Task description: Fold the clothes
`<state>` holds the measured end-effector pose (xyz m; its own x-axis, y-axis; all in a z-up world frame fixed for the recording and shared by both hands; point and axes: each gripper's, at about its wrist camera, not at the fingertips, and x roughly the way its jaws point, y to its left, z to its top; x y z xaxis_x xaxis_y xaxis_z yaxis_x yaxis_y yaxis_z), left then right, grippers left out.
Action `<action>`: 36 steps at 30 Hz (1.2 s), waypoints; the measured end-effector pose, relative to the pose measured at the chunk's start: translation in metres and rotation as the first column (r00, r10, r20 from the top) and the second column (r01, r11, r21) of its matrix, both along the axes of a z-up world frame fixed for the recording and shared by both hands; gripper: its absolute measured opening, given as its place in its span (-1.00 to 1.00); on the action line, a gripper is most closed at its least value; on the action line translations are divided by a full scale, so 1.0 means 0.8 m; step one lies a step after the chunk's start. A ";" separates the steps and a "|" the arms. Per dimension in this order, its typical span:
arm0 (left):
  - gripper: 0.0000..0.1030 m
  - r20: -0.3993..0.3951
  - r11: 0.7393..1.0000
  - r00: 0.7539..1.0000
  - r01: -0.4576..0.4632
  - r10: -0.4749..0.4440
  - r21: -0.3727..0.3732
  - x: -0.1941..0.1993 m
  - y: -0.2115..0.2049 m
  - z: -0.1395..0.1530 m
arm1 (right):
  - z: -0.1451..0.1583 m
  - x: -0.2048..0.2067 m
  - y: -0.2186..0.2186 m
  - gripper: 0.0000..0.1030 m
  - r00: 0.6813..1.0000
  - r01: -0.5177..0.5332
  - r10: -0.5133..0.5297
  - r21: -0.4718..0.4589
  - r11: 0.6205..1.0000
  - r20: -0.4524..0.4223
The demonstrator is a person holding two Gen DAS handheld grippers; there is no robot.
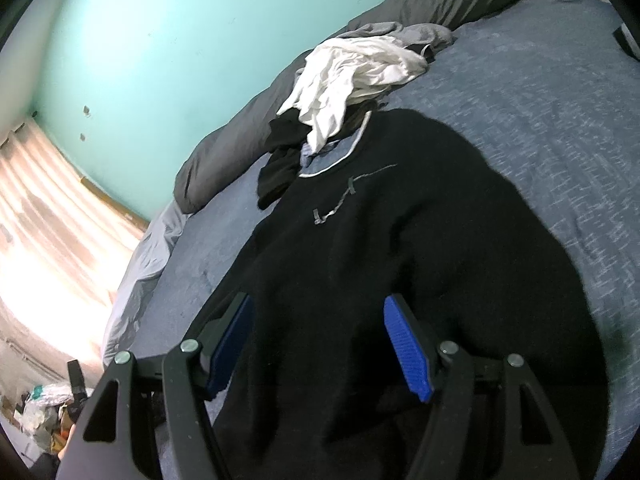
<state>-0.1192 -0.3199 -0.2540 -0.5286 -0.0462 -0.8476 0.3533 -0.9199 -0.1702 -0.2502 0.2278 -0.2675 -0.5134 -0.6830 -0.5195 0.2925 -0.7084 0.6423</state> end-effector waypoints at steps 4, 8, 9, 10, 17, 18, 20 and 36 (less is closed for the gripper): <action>-0.53 -0.059 0.998 0.998 0.032 -0.028 0.059 -0.012 0.048 -0.004 | -0.001 -0.003 0.015 0.34 0.999 0.042 -0.043 0.021 0.999 0.010; -0.52 -0.094 0.989 0.989 0.122 -0.114 0.087 -0.030 0.114 -0.016 | 0.001 -0.005 0.037 0.34 0.995 0.092 -0.093 0.020 0.996 0.034; -0.52 -0.105 0.985 0.985 0.146 -0.137 0.090 -0.033 0.130 -0.018 | 0.002 -0.003 0.043 0.34 0.994 0.102 -0.103 0.031 0.994 0.033; -0.52 -0.114 0.980 0.981 0.168 -0.156 0.104 -0.034 0.141 -0.019 | 0.003 -0.001 0.049 0.34 0.993 0.113 -0.114 0.042 0.993 0.031; -0.38 -0.155 0.936 0.946 0.310 -0.286 0.166 -0.031 0.228 -0.036 | 0.004 0.020 0.096 0.34 0.979 0.182 -0.190 0.093 0.979 0.079; -0.36 -0.160 0.930 0.940 0.326 -0.300 0.170 -0.029 0.237 -0.036 | 0.005 0.024 0.101 0.34 0.977 0.187 -0.196 0.105 0.977 0.079; -0.26 -0.166 0.919 0.932 0.350 -0.322 0.180 -0.023 0.250 -0.037 | 0.009 0.030 0.109 0.34 0.978 0.182 -0.195 0.147 0.972 0.079; -0.14 -0.170 0.870 0.901 0.432 -0.400 0.238 -0.004 0.274 -0.058 | 0.020 0.077 0.171 0.34 0.951 0.195 -0.257 0.317 0.928 0.169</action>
